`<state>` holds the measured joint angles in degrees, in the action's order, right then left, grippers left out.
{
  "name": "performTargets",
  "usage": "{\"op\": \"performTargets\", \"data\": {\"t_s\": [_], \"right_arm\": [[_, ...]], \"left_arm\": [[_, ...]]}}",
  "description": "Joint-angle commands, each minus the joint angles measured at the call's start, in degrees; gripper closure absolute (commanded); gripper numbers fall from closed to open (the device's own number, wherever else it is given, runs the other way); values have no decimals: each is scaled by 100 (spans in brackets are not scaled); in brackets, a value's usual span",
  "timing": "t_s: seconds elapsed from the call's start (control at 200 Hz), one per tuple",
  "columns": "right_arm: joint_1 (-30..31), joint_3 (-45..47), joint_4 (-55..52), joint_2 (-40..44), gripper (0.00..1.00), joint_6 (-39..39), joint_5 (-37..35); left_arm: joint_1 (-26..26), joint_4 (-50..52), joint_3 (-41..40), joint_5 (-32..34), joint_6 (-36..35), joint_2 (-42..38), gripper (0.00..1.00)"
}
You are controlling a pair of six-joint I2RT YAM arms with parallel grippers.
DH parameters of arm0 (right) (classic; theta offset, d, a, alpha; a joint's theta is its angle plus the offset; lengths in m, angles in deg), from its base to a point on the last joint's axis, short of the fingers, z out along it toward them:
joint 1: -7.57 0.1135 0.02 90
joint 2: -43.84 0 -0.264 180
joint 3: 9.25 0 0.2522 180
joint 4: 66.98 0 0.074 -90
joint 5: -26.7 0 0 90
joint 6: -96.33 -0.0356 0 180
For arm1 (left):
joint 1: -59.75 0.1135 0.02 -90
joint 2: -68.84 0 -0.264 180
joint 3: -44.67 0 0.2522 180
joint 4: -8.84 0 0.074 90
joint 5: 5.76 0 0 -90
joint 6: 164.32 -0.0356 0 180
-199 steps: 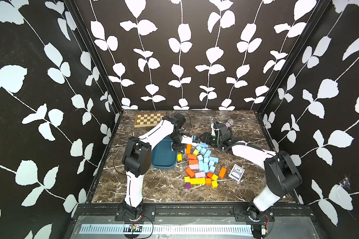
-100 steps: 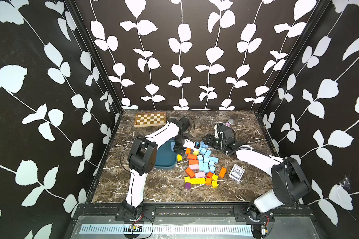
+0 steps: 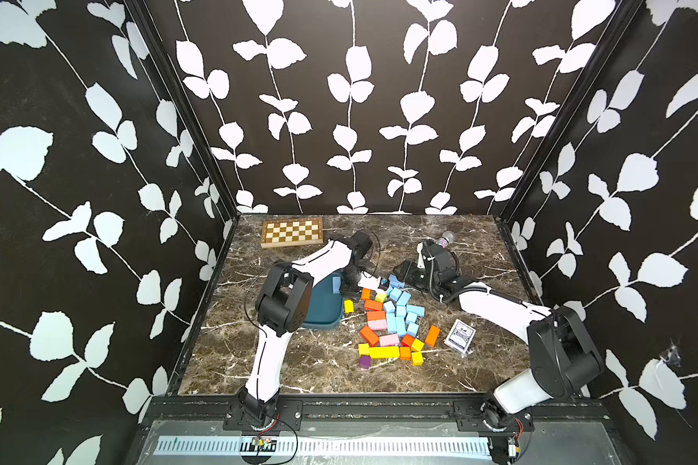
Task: Pick out the blue building blocks
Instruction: Pick up the building block from the center of the board.
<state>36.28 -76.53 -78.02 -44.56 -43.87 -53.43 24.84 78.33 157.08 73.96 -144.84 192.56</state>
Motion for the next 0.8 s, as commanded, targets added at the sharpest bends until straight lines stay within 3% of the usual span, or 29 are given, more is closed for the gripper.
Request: {"op": "performTargets", "data": {"t_s": [0.0, 0.41, 0.5, 0.655, 0.795], "right_arm": [[-23, 71, 202, 42, 47, -96, -20], [-14, 19, 182, 35, 50, -118, 34], [21, -112, 125, -49, 50, -113, 63], [130, -432, 118, -283, 50, -114, 176], [227, -817, 106, -743, 50, -107, 305]], "left_arm": [[-21, 79, 79, 48, 3, 37, 51], [-25, 22, 86, -117, 346, -265, 76], [-23, -26, 89, -166, 721, -479, 82], [4, -81, -33, -318, 1528, -965, 84], [265, -352, -242, -321, 2773, -1478, 84]]}}
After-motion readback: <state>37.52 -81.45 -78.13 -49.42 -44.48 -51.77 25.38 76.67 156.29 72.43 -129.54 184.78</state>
